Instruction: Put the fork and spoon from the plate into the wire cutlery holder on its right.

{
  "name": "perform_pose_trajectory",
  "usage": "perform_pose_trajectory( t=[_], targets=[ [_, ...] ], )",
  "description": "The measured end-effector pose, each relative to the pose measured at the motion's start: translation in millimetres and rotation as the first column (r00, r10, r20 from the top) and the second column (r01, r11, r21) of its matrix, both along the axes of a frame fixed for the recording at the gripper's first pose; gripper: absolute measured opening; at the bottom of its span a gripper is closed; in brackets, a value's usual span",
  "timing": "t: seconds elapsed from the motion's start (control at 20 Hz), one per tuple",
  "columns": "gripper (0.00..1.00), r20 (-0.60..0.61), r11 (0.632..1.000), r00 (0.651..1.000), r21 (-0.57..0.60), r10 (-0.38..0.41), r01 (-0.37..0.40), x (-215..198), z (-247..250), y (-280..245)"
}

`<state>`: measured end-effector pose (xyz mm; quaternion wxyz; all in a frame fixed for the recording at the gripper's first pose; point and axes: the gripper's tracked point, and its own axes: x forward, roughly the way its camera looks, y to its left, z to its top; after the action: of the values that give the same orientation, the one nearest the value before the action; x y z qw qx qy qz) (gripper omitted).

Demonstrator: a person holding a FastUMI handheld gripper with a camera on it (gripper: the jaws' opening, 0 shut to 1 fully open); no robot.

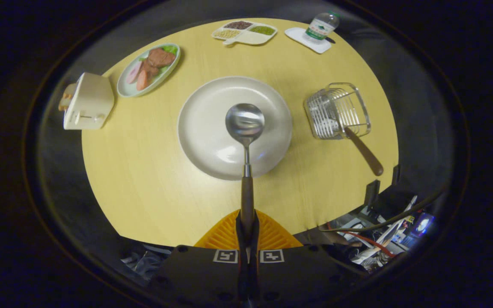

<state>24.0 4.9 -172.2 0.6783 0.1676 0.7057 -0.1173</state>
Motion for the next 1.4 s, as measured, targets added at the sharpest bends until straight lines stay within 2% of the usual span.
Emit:
perform_pose_trajectory(
  t=[0.25, 0.45, 0.7, 0.85, 1.0, 1.25, 1.4],
  targets=[
    [0.05, -0.002, 0.988, 0.988, 0.019, -0.155, 0.155, 13.0, 22.9, -39.2],
    [0.05, -0.042, 0.965, 0.966, 0.038, -0.257, 0.259, 23.1, 18.4, -62.2],
    [0.05, -0.109, 0.919, 0.920, 0.082, -0.375, 0.385, 31.5, 6.2, -87.6],
    [0.05, -0.164, 0.892, 0.891, 0.096, -0.423, 0.441, 23.0, 1.3, -99.7],
    [0.05, -0.211, 0.869, 0.865, 0.106, -0.455, 0.483, 22.4, -7.5, -104.3],
    [0.06, -0.270, 0.881, 0.870, 0.121, -0.413, 0.457, 20.4, -27.1, -101.3],
    [0.09, -0.271, 0.880, 0.868, 0.123, -0.415, 0.459, 22.9, -33.7, -105.2]
  ],
)
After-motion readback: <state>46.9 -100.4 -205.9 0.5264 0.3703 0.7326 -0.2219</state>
